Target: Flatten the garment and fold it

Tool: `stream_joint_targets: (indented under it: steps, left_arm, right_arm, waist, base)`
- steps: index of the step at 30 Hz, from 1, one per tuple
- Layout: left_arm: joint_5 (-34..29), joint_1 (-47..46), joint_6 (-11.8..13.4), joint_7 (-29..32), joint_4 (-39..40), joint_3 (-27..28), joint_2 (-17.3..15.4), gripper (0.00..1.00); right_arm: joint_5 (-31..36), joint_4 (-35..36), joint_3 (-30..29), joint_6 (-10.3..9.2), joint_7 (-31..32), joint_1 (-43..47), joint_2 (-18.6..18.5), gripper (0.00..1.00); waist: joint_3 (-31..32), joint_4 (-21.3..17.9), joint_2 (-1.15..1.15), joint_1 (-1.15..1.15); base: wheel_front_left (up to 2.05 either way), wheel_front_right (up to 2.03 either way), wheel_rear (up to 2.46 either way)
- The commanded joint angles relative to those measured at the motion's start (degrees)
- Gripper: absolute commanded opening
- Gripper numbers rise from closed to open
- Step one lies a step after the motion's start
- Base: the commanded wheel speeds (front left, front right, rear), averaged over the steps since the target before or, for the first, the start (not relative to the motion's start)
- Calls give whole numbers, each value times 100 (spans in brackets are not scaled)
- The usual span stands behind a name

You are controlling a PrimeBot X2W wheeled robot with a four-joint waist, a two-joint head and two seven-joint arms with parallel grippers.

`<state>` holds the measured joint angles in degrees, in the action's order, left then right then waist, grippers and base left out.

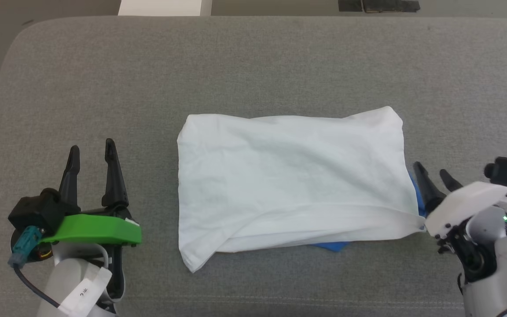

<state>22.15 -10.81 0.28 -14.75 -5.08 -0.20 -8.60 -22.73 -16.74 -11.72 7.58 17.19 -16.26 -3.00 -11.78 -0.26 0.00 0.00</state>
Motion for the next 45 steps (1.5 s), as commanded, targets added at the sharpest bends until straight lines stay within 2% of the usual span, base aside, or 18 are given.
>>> stream_joint_targets:
  steps: [1, 7, 14, 15, 16, 17, 18, 19, 20, 24, 28, 34, 39, 42, 45]
  left_arm:
    - [-146, -110, -74, -24, -39, 109, 96, 100]
    - [-498, -113, -260, -24, -134, 374, 327, 100]
    - [-659, -48, -406, -24, -160, 557, 470, 100]
    - [-672, -32, -422, -24, -156, 576, 486, 100]
    - [-680, -19, -434, -24, -155, 589, 497, 100]
    - [-690, -4, -446, -24, -155, 605, 508, 100]
    - [-695, 7, -457, -24, -154, 620, 516, 100]
    - [-694, 20, -470, -24, -151, 639, 524, 100]
    - [-698, 30, -480, -25, -146, 655, 530, 100]
    - [-723, 71, -515, -25, -130, 706, 549, 100]
    - [-761, 121, -530, -25, -123, 742, 560, 100]
    - [-810, 185, -547, -25, -98, 771, 568, 100]
    - [-830, 212, -562, -25, -109, 754, 570, 100]
    - [-814, 226, -564, -25, -130, 725, 570, 100]
    - [-814, 224, -572, -25, -165, 703, 571, 100]
  right_arm:
    - [19, -262, 16, -9, 63, -223, 12, 100]
    - [172, -1386, 9, -9, 441, -800, 12, 100]
    - [230, -2327, 54, -9, 921, -1201, 12, 100]
    - [173, -2430, 114, -9, 1019, -1233, 12, 93]
    - [82, -2505, 170, -9, 1099, -1254, 12, 75]
    - [-60, -2565, 265, -9, 1178, -1278, 12, 42]
    - [-163, -2583, 349, -9, 1200, -1292, 12, 34]
    - [-235, -2573, 434, -9, 1162, -1300, 12, 14]
    - [-289, -2558, 467, -9, 1092, -1305, 12, 2]
    - [-312, -2524, 459, -9, 743, -1303, 12, 0]
    - [-79, -2439, 139, -9, 392, -1239, 12, 0]
    - [819, -1979, -1003, -9, -11, -997, 12, 0]
    - [1521, -1402, -1761, -9, -29, -726, 13, 0]
    - [1749, -1039, -1917, -9, 32, -574, 13, 0]
    - [1773, -659, -1773, -9, 121, -441, 13, 0]
  waist:
    - [-25, 10, 0, 0]
    - [-83, 32, 0, 0]
    - [-119, 66, 0, 0]
    - [-115, 67, 0, 0]
    - [-109, 67, 0, 0]
    - [-103, 63, 0, 0]
    - [-98, 56, 0, 0]
    - [-93, 45, 0, 0]
    - [-89, 35, 0, 0]
    - [-62, 2, 0, 0]
    - [-11, -38, 0, 0]
    - [53, -100, 0, 0]
    - [76, -142, 0, 0]
    - [83, -166, 0, 0]
    - [89, -174, 0, 0]
  base:
    - [0, 0, 0]
    - [0, 0, 0]
    - [0, 0, 0]
    - [0, 0, 0]
    - [0, 0, 0]
    - [0, 0, 0]
    - [0, 0, 0]
    - [0, 0, 0]
    - [0, 0, 0]
    - [0, 0, 0]
    - [0, 0, 0]
    - [0, 0, 0]
    - [0, 0, 0]
    - [0, 0, 0]
    - [0, 0, 0]
